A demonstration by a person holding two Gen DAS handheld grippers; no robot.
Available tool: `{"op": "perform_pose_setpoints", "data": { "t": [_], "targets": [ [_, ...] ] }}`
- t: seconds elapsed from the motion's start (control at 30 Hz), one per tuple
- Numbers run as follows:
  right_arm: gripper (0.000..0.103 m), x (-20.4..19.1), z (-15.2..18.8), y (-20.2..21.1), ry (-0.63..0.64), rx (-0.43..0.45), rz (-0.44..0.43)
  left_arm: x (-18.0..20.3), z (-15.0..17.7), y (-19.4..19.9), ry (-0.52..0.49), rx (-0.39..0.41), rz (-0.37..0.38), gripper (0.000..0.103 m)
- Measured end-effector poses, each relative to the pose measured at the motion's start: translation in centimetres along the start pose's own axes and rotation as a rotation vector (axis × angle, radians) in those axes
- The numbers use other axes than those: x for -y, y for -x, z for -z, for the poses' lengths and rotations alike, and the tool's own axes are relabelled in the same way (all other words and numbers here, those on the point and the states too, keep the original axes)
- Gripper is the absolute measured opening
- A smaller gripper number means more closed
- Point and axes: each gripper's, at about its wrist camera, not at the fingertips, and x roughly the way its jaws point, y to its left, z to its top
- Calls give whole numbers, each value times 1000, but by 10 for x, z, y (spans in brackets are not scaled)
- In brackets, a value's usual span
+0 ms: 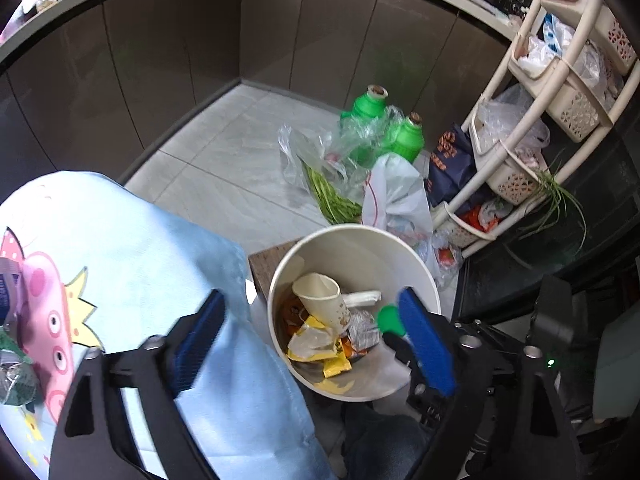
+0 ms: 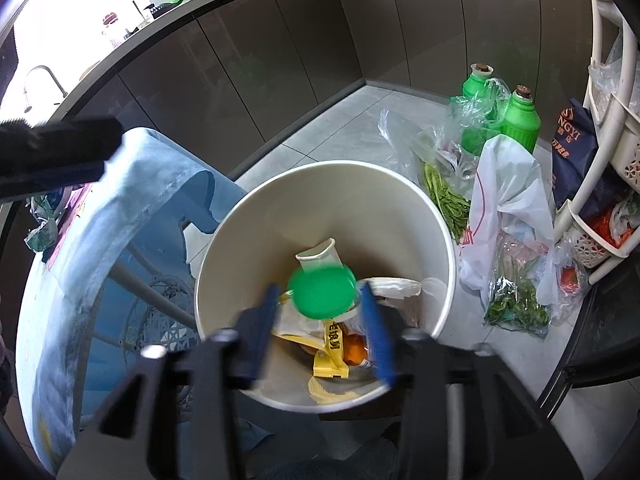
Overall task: Collect trash
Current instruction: 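Open both tools to drop the yellow bag and green cap into the bucket, then move both tools back over the table toward the silver bags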
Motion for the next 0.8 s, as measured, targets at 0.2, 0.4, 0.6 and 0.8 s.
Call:
{"op": "perform_pose_setpoints", "data": {
  "t": [0.2, 0.4, 0.6, 0.8],
  "targets": [
    [99, -7, 0, 12, 26, 33, -12, -8, 2, 14, 40, 35, -4, 94],
    [99, -21, -6, 30, 52, 50, -3, -16, 13, 37, 63, 63, -25, 94],
    [99, -44, -14, 57, 78, 75, 0, -26, 30, 74, 89, 110, -59, 94],
    [99, -77, -19, 85, 125, 104, -24, -46, 55, 121, 133, 180, -102, 94]
  ]
}}
